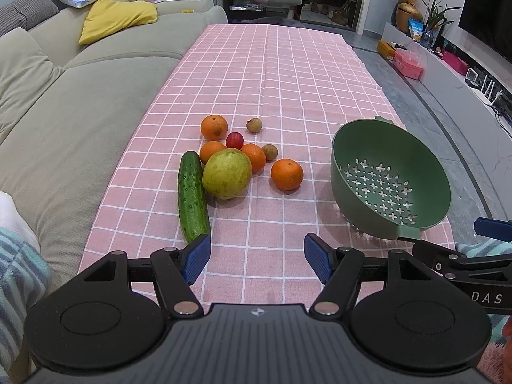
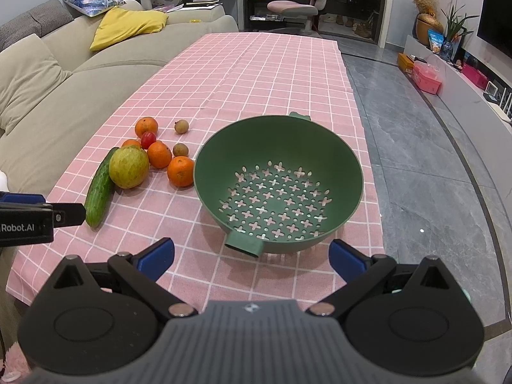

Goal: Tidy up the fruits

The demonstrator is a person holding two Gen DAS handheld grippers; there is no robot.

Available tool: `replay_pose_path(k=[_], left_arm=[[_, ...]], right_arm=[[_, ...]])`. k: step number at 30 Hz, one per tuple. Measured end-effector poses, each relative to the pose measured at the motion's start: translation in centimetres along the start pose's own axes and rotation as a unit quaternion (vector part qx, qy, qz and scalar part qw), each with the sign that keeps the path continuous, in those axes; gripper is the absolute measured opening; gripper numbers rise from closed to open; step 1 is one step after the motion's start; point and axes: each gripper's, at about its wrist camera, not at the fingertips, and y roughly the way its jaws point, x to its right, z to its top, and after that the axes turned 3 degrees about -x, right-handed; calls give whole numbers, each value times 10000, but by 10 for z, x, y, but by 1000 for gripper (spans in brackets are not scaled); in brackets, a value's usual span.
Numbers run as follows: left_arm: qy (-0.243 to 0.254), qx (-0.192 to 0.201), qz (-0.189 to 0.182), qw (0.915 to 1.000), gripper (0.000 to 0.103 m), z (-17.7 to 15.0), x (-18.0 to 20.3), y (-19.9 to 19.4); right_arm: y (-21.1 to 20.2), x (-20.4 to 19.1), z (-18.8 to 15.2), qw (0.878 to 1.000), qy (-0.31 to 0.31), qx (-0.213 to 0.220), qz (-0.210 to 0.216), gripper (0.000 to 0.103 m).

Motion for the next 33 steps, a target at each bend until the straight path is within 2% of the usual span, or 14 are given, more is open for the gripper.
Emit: replay_pose_path(k=[15,21,23,25,27,29,33], left_arm=[[-87,-17,-92,9999,78,2,-6,-4],[-321,95,-125,9994,75,7,-21,-6],[-478,89,-191,9986,70,10,-30,-4],[-633,98,-214,9977,64,14,-39,-3],[-767,128,-161,9968,56,18,-46,1],[-810,112,-42,9966,54,23,-51,7],[-732,133,369,9965,52,33,-60,25]], right_arm=[[-2,-1,1,10000,-28,23,51,99],[-9,-10,6,9986,-301,342,265,98],[-8,-16,11,9974,-441,436,370,89],[-6,-21,16,9960,-563,488,489,85],[-4,-29,23,9940,-695,567,634,80],[0,-39,29,9910,-863,678,766,76],[9,-62,40,9825,-1314,919,951,76]])
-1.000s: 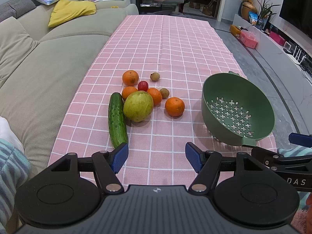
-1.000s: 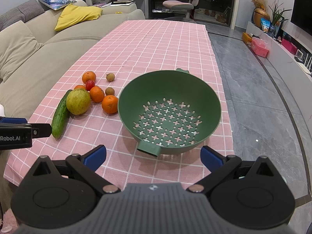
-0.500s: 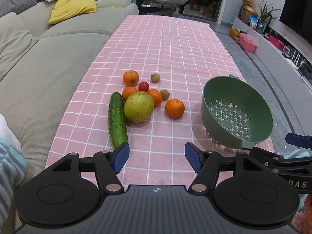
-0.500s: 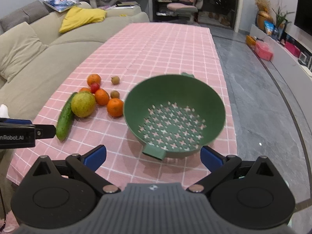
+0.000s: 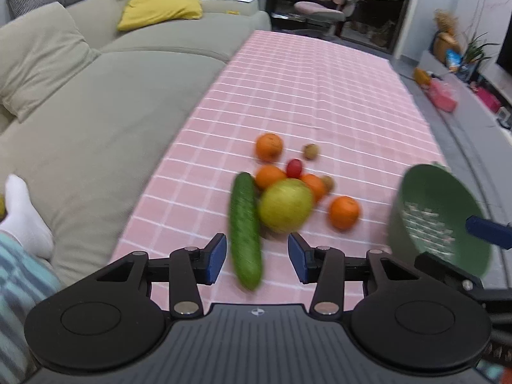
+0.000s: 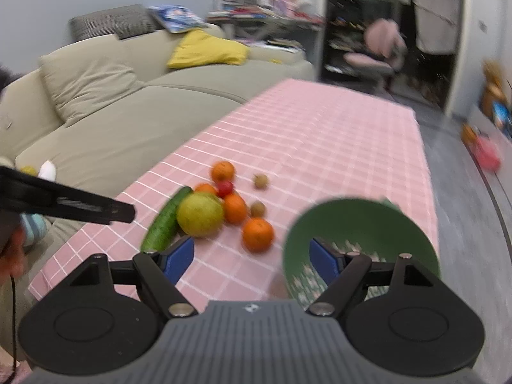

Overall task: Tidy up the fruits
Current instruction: 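Close the left gripper on the cucumber while the right gripper grasps the pear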

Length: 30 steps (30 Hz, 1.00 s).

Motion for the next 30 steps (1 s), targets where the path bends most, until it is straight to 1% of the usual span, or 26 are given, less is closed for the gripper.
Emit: replay_pose_path(k=[3,5,9,13,21,26,30], left_arm=[[-79,-143,48,9999,52,6,-6,18],[-146,-238,89,9996,52,10,-12,30],[-286,-466,-108,9984,52,14,-22,51],[-498,-674,-79,9965,52,17,-34,65],[-899,-1039,-354,9899,52,16,-54,88],[-1224,-1180,-648,9833,52,15,-64,99],[-1416,-1204,-835,9790,52,15,-68,105]], right_arm=[[20,-15,8,9989,-420,-59,173,76],[37,-20,13,9977,-541,-185,353,77],[70,-30,21,9946,-827,-433,454,77],[100,-44,27,9883,-1332,-606,417,77],[141,-59,34,9793,-1768,-797,586,76],[159,-66,33,9745,-1930,-877,731,76],[167,-67,30,9733,-1972,-891,766,76]])
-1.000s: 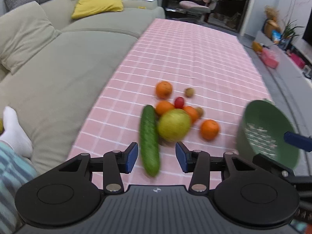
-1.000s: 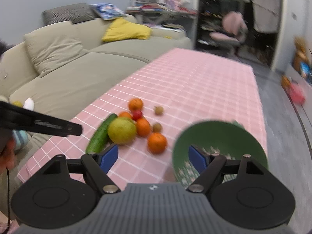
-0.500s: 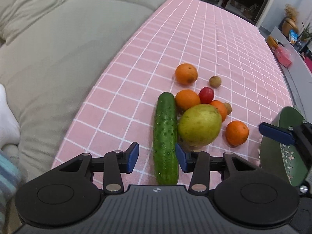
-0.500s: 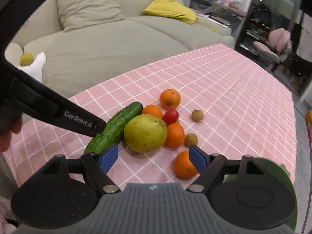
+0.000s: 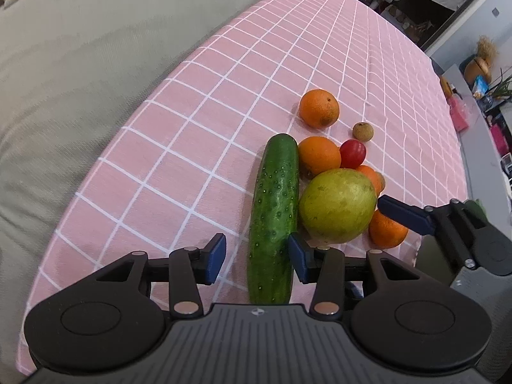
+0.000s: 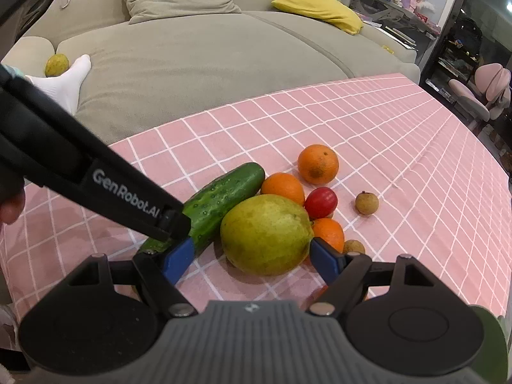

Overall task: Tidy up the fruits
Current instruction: 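Close the left gripper on the cucumber while the right gripper grasps the pear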

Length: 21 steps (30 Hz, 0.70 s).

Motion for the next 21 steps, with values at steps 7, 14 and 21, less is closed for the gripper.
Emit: replay_pose_path(k=[7,14,21], left_arm=[[-81,-48,-144,9999,52,4,1,10],[-133,-126,-153,9997,53,7,2,18],[-157,-163,-151,9996,55,8,1,19]], right_arm=[[12,4,-2,9999,-52,-6,-164,76],[17,4,-1,9993,-113,191,-289,73],[15,2,-2,9988,-260,263,-324,68]])
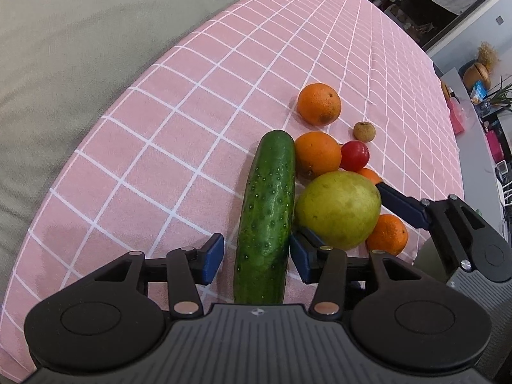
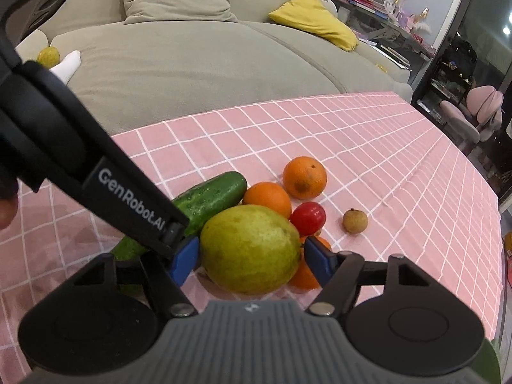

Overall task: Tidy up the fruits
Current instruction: 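Close the left gripper on the cucumber while the right gripper grasps the pear, then lift the cucumber with the left gripper while the right gripper carries the pear toward the colander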

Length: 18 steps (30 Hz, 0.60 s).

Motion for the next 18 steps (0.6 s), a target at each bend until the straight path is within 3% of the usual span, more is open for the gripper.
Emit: replay_pose_path(k=[11,15,18], left_arm=[[192,56,308,9993,55,1,14,9],[339,87,352,9988,44,-2,18,10],[336,114,338,9988,44,-2,18,10]], right_arm=[[-29,0,-19,9985,239,-484,91,68],[-29,1,-26,9981,367,-494,96,69],[-24,-1,-26,9984,363,-430,46,69]])
